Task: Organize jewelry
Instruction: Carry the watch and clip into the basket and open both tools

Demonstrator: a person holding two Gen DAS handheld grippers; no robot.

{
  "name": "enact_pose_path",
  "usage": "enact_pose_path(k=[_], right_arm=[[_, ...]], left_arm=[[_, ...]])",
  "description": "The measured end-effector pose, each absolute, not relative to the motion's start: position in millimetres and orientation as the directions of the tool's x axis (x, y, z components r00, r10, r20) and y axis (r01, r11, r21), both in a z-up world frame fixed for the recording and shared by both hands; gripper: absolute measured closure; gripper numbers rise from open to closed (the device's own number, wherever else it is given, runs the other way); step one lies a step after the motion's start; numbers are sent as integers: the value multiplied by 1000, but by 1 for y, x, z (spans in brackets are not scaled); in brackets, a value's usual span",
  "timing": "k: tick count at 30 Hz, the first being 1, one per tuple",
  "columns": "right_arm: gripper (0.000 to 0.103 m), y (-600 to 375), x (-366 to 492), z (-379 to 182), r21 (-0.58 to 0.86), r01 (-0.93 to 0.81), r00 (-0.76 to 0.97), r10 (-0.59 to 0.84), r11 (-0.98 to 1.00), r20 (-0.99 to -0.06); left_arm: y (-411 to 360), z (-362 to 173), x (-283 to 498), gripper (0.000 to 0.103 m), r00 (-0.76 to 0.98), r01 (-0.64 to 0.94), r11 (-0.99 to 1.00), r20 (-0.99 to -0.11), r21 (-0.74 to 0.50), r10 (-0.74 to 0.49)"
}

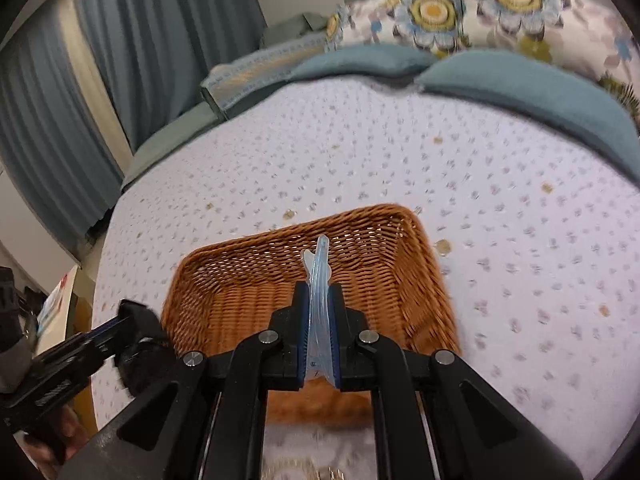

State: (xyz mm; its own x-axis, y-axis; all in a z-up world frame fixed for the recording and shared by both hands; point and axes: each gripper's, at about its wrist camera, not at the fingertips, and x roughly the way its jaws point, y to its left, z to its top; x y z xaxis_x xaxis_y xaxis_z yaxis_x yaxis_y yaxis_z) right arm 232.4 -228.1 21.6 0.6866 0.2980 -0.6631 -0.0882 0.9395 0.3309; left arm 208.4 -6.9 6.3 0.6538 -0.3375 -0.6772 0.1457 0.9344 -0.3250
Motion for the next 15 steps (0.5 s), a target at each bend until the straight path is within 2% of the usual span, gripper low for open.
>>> enact_pose_path(k=[8,15], right_arm=[[93,-217,291,-36,346,-51,546,316,937,-776],[92,-211,299,-57,341,-40,500,314,939,-807]], left_arm=[[-26,-39,278,90,595,62,939,-743,-339,-307],[-38,-62,289,90,559,40,948,-779,-317,-284]])
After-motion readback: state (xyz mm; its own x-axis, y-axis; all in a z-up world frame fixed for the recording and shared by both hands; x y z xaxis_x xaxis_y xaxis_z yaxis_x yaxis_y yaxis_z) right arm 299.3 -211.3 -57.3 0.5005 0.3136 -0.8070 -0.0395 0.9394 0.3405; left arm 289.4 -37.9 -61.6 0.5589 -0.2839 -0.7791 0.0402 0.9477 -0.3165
